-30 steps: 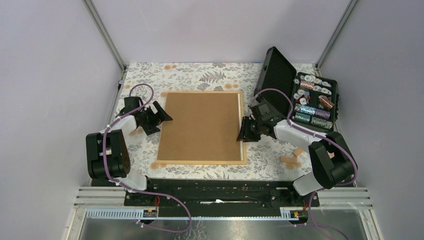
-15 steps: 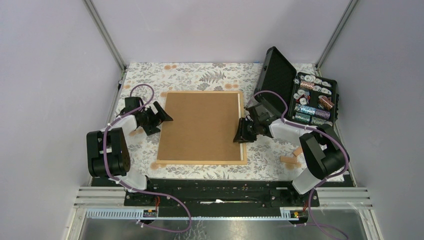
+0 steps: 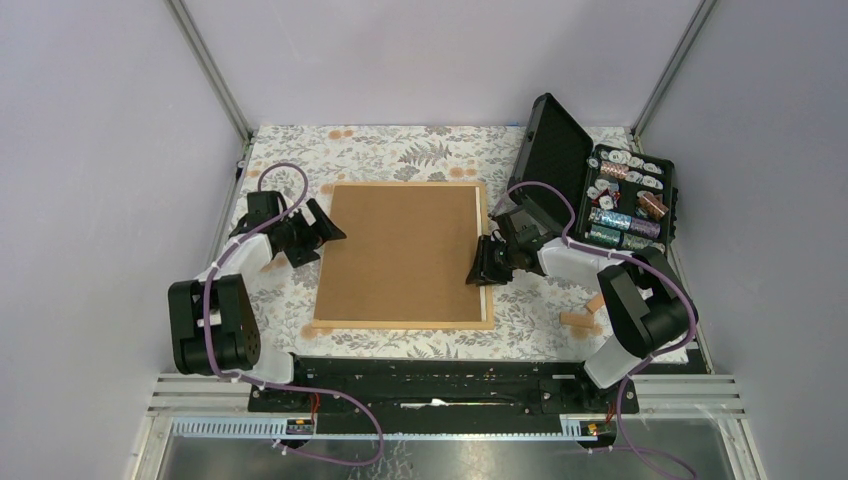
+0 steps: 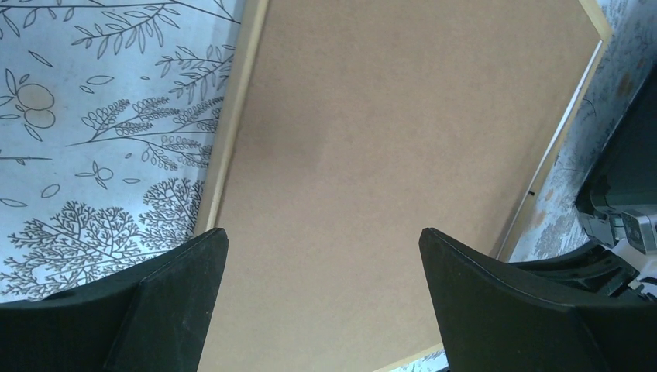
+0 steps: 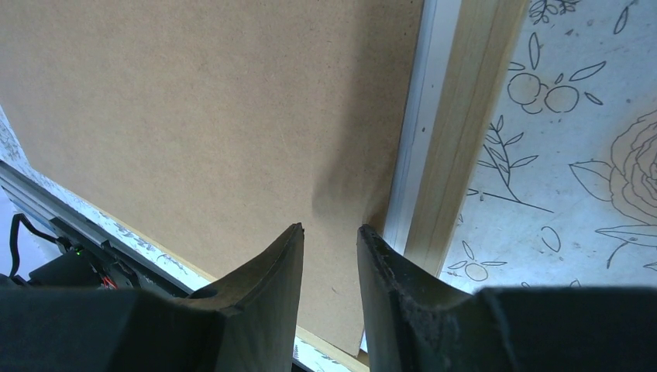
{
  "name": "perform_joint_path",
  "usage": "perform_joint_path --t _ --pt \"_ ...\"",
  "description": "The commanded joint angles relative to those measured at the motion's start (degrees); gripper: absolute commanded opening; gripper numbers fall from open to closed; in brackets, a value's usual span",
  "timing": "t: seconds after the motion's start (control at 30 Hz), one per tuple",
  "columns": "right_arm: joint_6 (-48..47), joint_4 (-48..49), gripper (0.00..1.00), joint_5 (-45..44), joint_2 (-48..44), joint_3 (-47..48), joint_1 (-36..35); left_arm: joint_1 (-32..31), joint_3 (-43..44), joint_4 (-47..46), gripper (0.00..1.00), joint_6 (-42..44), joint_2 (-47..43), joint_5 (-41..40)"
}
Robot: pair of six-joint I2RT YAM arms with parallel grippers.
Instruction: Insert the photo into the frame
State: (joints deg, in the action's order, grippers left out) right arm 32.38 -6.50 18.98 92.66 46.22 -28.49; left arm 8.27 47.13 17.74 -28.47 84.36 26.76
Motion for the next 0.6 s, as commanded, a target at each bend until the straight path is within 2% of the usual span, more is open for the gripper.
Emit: perform_joint_path --t 0.0,0.57 --pt "-0.52 -0.53 0.39 -2.36 2.25 -0.52 -0.48 -0.36 0.50 1.36 0.99 1.54 -3.41 -0.21" --pt "-0.63 -0.57 0.39 -1.96 1.64 -1.03 -0.46 -0.98 -0.98 0.44 0.99 1.77 -0.25 -1.11"
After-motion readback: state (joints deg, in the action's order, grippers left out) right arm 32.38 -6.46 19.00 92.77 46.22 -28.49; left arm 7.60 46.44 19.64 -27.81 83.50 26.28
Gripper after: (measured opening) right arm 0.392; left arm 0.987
